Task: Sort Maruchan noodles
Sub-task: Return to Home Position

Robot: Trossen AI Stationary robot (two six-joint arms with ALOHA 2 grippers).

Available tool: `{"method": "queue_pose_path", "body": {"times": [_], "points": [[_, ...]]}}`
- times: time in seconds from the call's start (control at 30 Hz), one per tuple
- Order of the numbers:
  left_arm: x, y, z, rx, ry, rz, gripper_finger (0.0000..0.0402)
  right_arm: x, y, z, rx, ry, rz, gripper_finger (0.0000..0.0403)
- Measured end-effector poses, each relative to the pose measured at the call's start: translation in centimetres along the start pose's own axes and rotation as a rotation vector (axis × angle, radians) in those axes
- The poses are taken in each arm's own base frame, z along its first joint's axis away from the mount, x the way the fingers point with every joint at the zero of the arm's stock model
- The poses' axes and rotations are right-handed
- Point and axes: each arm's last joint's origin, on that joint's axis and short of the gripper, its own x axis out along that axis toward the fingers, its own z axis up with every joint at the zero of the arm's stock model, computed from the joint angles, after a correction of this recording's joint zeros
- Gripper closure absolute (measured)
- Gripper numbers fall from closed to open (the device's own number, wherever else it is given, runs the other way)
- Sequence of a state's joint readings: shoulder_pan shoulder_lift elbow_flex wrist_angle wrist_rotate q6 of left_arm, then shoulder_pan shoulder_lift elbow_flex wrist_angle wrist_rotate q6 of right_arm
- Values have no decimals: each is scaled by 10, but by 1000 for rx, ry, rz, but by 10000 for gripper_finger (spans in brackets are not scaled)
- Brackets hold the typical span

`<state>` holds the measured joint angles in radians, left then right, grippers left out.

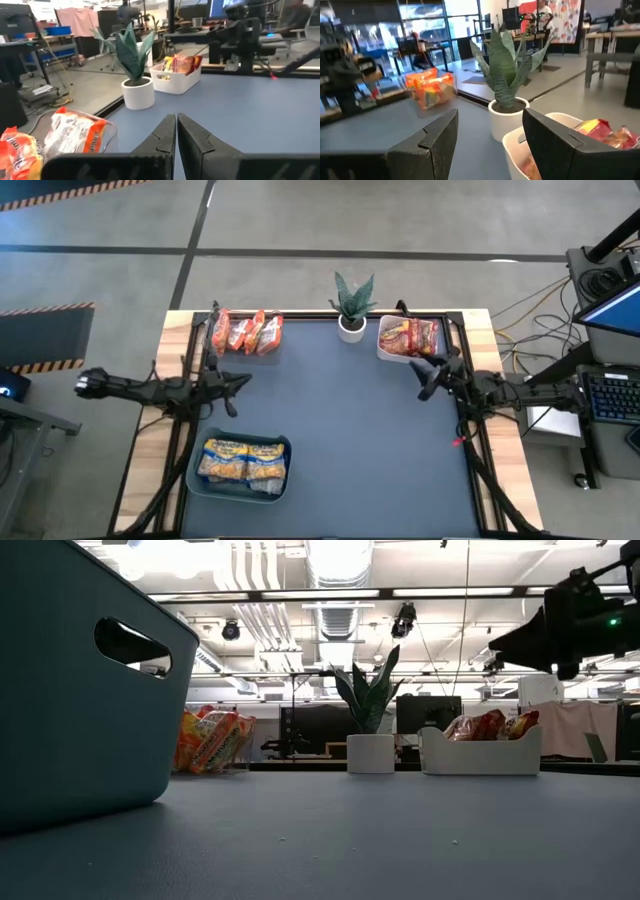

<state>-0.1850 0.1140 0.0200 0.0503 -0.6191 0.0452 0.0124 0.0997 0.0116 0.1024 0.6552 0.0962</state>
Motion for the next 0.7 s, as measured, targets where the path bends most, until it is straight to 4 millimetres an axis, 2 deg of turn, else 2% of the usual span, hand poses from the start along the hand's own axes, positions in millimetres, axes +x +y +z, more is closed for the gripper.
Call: {"method": "queue_pose_path", "body": {"times": [0.1,0.13,0.2,0.23,0.3,0.37,0.43,0.7], "points": [[1,-1,-2,-15,19,-1,402,0,0,0,-78,1,0,192],[2,-2,-2,-128,20,-10,402,0,0,0,-100,1,0,192],[3,-3,-1,-458,15,-21,401,0,0,0,-139,1,0,193],[3,-2,-1,-558,-1,14,401,0,0,0,-151,1,0,193],[4,1,0,-629,-52,160,401,0,0,0,-171,2,1,193],[4,4,-2,-531,-49,279,401,0,0,0,-176,1,0,193],[4,5,-4,-474,-37,326,401,0,0,0,-176,2,0,193],[7,2,-10,-370,37,316,401,0,0,0,-177,2,1,193]]}}
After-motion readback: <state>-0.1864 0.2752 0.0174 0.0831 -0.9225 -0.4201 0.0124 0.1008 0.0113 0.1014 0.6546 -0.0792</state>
